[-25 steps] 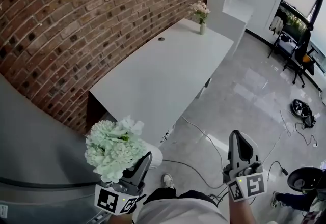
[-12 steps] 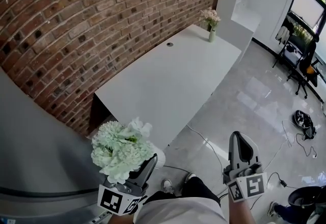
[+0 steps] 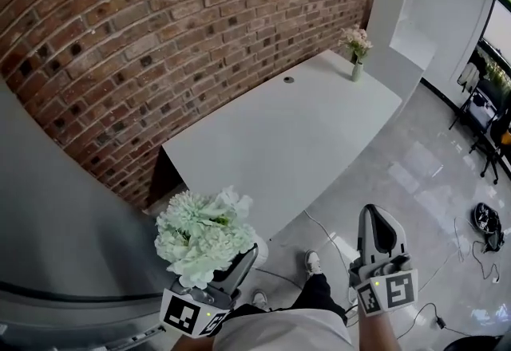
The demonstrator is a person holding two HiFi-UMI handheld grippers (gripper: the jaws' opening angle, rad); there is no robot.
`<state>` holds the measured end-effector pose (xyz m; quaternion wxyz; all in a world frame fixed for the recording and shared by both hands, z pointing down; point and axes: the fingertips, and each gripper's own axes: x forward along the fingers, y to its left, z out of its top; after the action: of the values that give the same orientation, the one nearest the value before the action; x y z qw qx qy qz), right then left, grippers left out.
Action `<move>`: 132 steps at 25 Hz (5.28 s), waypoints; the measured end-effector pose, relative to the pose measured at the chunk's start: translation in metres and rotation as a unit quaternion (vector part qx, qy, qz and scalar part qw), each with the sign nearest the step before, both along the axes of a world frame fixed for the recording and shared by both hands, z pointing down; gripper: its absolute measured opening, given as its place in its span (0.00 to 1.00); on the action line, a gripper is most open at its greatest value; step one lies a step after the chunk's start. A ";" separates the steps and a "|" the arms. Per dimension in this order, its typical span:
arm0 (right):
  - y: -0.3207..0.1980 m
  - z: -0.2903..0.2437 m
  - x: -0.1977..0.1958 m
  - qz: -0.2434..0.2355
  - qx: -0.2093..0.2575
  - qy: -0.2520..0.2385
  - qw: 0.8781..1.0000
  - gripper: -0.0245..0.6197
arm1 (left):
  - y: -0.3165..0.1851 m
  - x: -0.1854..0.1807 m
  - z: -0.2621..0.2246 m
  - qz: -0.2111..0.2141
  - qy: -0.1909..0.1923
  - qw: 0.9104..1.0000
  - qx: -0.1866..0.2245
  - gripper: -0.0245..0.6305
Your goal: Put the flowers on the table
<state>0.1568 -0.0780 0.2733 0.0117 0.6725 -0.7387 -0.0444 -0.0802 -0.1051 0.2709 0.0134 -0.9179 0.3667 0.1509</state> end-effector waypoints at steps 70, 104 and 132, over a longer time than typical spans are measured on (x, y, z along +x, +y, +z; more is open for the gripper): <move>-0.193 0.173 0.097 -0.156 -0.033 0.001 0.987 0.06 | -0.221 0.104 0.192 -0.162 -0.084 0.983 0.006 0.57; -0.203 0.189 0.115 -0.168 -0.073 -0.009 0.983 0.06 | -0.222 0.117 0.222 -0.167 -0.075 0.983 -0.015 0.61; -0.162 0.142 0.088 -0.140 -0.096 -0.026 0.985 0.06 | -0.175 0.086 0.208 -0.156 -0.078 0.982 -0.076 0.63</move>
<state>0.2446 -0.2396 0.4151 0.0509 0.5590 -0.8265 0.0429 0.0058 -0.2796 0.4787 -0.0043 -0.8565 0.5140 0.0470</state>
